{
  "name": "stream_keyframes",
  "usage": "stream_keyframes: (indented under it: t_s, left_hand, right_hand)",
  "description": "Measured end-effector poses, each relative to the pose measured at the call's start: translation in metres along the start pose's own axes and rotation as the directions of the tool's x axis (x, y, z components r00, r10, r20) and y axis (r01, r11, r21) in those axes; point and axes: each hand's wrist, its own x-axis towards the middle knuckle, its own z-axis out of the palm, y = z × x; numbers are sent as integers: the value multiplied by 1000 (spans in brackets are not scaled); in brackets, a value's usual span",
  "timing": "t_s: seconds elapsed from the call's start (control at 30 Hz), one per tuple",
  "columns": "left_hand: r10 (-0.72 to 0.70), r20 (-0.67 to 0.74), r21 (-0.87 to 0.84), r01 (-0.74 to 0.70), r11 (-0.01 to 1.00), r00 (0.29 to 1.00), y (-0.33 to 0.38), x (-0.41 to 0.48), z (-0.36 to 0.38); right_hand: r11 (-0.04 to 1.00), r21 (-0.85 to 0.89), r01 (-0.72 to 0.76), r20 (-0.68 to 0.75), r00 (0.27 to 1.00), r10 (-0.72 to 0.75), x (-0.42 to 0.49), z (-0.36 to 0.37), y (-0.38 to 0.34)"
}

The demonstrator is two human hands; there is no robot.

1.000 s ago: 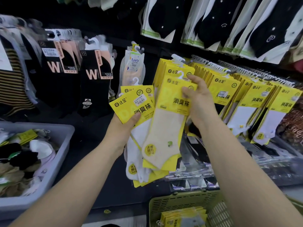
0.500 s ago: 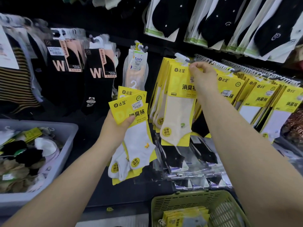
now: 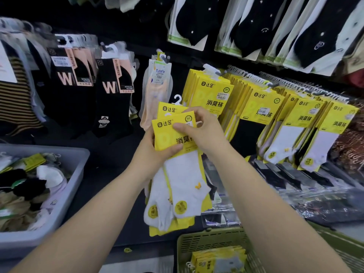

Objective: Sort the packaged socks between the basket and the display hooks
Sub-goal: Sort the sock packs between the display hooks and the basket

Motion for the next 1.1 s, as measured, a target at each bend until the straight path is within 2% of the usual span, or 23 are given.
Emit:
stream_keyframes:
  t_s: [0.07, 0.13, 0.2, 0.27, 0.4, 0.53, 0.6, 0.67, 0.73, 0.83, 0.9, 1.0, 1.1]
  left_hand:
    - [-41, 56, -55, 44, 997, 998, -4, -2, -1]
    - [-77, 81, -38, 80, 996, 994, -7, -5, -2]
    - [-86, 72, -12, 87, 996, 994, -11, -6, -1]
    - [-74, 47, 22, 73, 997, 996, -13, -5, 3]
    - [-34, 19, 68, 33, 997, 999, -8, 2, 7]
    - [-59, 12, 70, 58, 996, 998, -5, 6, 0]
    - [-62, -27, 69, 63, 996, 998, -6, 8, -8]
    - [-57, -77, 92, 64, 994, 995, -5, 10, -19]
    - [-47, -113, 148, 64, 987, 992, -5, 12, -30]
    - [-25, -124, 243, 55, 969, 992, -5, 12, -43]
    - [-22, -118, 283, 55, 958, 993, -6, 10, -48]
    - [-27, -97, 283, 53, 958, 995, -7, 6, -51]
    - [-21, -79, 257, 40, 966, 997, -4, 6, -48]
  right_hand:
    - [996, 70, -46, 58, 997, 42, 1, -13, 1]
    - [991, 112, -77, 141, 988, 61, 3, -28, 1]
    - [997, 17, -70, 231, 971, 64, 4, -41, 0]
    - [996, -70, -54, 256, 964, 70, 5, -44, 0]
    - [995, 12, -97, 101, 990, 96, 4, -33, -1]
    - [960, 207, -187, -17, 981, 195, 10, -36, -4]
    - [962, 230, -145, -130, 975, 178, 17, -43, -6]
    - [985, 162, -53, -254, 963, 94, 26, -50, -10]
    - [993, 110, 44, -378, 926, 0, 39, -58, -17]
    - [989, 102, 105, -516, 856, -38, 60, -68, -27]
    - [993, 75, 96, -476, 878, -49, 71, -70, -32]
    - [997, 53, 63, -328, 944, -43, 80, -67, -36]
    - [997, 79, 25, -280, 960, -2, 85, -64, -35]
